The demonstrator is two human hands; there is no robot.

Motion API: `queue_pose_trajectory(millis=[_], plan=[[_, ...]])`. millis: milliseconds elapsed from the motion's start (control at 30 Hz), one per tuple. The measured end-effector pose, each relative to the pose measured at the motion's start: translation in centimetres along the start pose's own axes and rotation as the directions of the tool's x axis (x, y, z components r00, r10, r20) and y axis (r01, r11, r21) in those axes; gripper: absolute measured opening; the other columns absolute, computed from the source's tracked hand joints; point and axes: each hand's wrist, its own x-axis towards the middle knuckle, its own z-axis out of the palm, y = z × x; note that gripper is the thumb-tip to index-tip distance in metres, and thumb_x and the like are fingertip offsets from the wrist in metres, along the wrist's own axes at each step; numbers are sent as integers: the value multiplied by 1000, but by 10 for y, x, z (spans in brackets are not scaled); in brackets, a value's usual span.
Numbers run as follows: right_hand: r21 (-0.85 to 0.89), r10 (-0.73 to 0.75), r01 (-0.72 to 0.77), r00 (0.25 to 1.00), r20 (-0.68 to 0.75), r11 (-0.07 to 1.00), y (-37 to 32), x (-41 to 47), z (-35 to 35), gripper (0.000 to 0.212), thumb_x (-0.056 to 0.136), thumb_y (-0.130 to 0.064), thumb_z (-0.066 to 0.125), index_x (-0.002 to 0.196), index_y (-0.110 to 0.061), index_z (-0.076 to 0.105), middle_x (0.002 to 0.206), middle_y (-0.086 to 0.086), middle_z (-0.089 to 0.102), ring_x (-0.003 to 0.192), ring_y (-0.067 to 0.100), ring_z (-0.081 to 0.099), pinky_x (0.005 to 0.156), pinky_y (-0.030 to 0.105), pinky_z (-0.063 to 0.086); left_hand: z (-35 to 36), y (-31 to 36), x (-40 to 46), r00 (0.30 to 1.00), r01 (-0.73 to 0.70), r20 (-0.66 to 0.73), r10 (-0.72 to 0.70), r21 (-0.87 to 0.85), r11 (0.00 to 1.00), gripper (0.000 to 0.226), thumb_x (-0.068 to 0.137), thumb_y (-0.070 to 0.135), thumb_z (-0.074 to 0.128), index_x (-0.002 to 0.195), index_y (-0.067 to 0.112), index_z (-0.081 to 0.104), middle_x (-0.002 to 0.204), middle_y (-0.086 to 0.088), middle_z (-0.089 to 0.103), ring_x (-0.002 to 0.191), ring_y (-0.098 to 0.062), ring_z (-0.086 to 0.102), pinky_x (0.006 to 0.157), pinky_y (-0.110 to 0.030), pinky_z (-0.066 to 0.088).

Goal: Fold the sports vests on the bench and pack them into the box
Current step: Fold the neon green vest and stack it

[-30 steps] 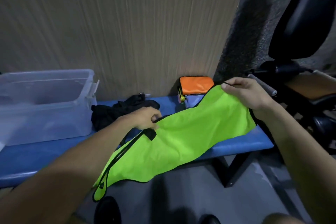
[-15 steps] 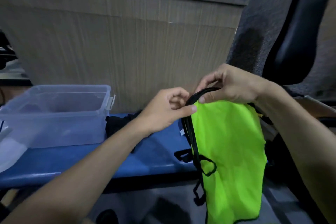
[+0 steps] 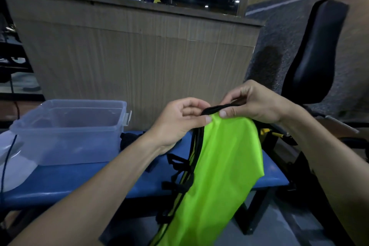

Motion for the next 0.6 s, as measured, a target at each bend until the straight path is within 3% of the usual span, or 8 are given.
queue_pose_trajectory(millis=[167, 367, 467, 600], plan=[[36, 11, -10, 1000, -28, 999, -1, 2, -3, 24, 76, -22, 81, 90, -3, 79, 88, 19, 76, 78, 17, 68, 72, 27, 56, -19, 10, -4, 976, 141, 187, -113, -143, 980, 36, 81, 3, 69, 117, 6, 67, 101, -8, 75, 85, -14, 73, 71, -23, 60], [28, 13, -13, 1000, 2, 1000, -5, 8, -3, 26, 75, -20, 81, 92, -1, 79, 91, 19, 77, 81, 19, 69, 76, 32, 57, -25, 7, -2, 975, 170, 187, -123, -263, 950, 27, 86, 3, 65, 112, 8, 72, 100, -10, 75, 86, -15, 73, 73, -24, 60], [14, 10, -10, 1000, 18, 1000, -9, 8, -3, 25, 75, -20, 81, 93, -2, 80, 91, 16, 78, 82, 19, 70, 78, 34, 57, -21, 5, -1, 974, 192, 180, -140, -317, 929, 26, 86, 5, 62, 110, 8, 70, 92, -5, 76, 78, -11, 71, 67, -22, 58], [-16, 15, -15, 1000, 17, 1000, -8, 8, -4, 26, 75, -20, 82, 94, -2, 80, 91, 16, 78, 84, 25, 71, 84, 44, 58, -18, 3, 1, 969, 227, 181, -171, -362, 904, 24, 86, 10, 61, 109, 9, 69, 91, -4, 75, 78, -11, 71, 66, -24, 58]])
